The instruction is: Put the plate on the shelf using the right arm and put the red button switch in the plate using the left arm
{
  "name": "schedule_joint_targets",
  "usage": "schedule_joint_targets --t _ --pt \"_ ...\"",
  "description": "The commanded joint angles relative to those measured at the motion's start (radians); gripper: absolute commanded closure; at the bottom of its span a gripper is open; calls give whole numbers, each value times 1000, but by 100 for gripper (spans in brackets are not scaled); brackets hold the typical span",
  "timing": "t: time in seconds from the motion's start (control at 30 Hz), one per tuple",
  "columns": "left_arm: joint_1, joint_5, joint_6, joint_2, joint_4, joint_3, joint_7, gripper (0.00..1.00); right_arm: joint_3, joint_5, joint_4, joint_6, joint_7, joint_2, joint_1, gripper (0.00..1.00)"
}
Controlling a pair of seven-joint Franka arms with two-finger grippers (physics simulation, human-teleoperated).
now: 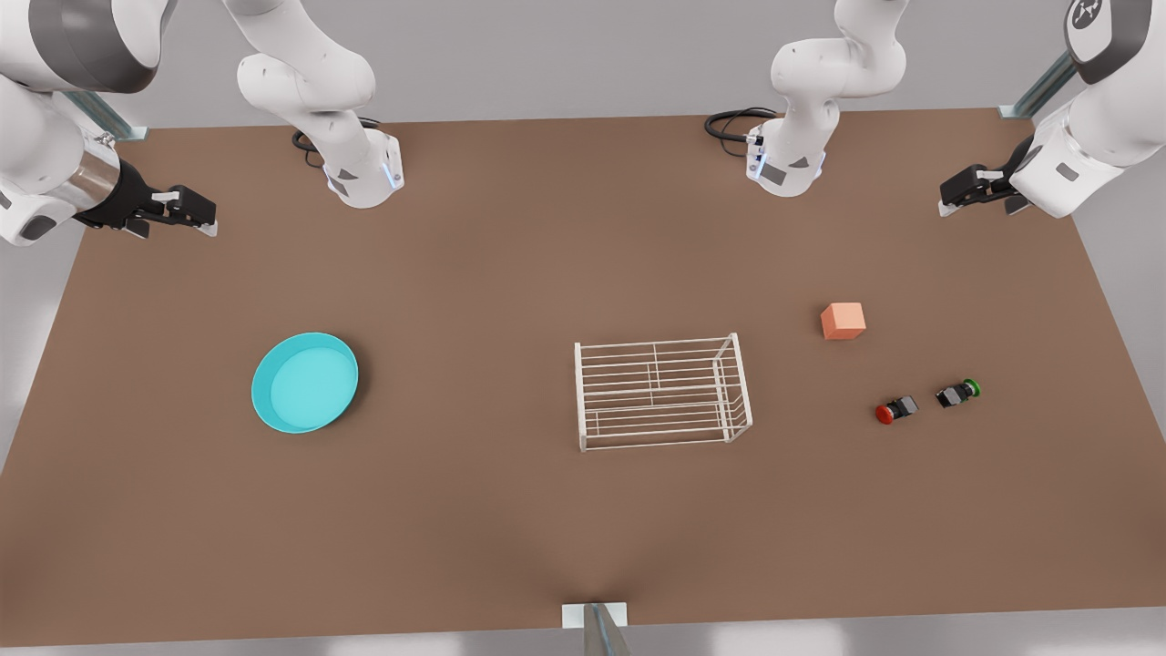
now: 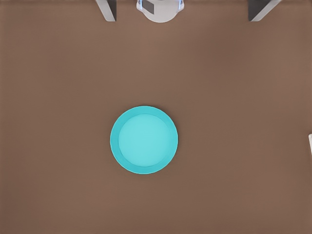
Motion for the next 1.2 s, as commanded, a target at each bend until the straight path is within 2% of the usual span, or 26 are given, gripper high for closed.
schedule_joint_targets --t 0.0,0.17,0.23,0.37,0.43,0.53,0.6,0.67,0.77,0.83,0.97,1.07,1.1,1.13,1.17 --pt "-50 41 584 146 -126 -42 140 0 -62 -3 192 144 -83 287 86 0" --pt "-46 43 589 146 -126 -42 168 0 -68 -1 193 109 -74 270 88 0" --pt "-76 41 590 158 -127 -50 601 0 -66 -6 193 109 -80 270 86 0" --pt "-126 35 602 227 -144 -56 1088 0 -66 -1 189 97 -77 274 85 0" --pt "-112 47 613 246 -144 -52 1143 0 -66 121 135 121 -70 357 39 0" --pt "-51 35 639 252 -144 -50 1389 0 -60 143 74 239 -83 420 40 0" --pt "-29 47 642 270 -143 -53 1400 0 -60 144 -43 351 -83 422 51 0" --pt "-8 41 700 316 -146 -53 1413 0 -62 158 -81 419 -115 439 43 0" --pt "9 20 799 378 -169 -53 1467 0 -62 166 -111 502 -274 474 7 0" --pt "15 21 865 385 -190 -52 1462 0 -62 256 -112 503 -372 488 -41 0" --pt "60 27 878 405 -215 -52 1461 0 -62 261 -112 511 -583 509 -138 0" --pt "91 24 920 457 -212 -53 1475 0 -79 247 -112 612 -734 561 -174 0" --pt "92 26 921 462 -212 -53 1479 0 -77 243 -140 638 -766 561 -197 0" --pt "100 26 918 468 -212 -53 1493 0 -77 247 -331 800 -852 474 -196 0" --pt "108 26 908 468 -215 -53 1505 0 -79 253 -402 828 -853 439 -194 0"
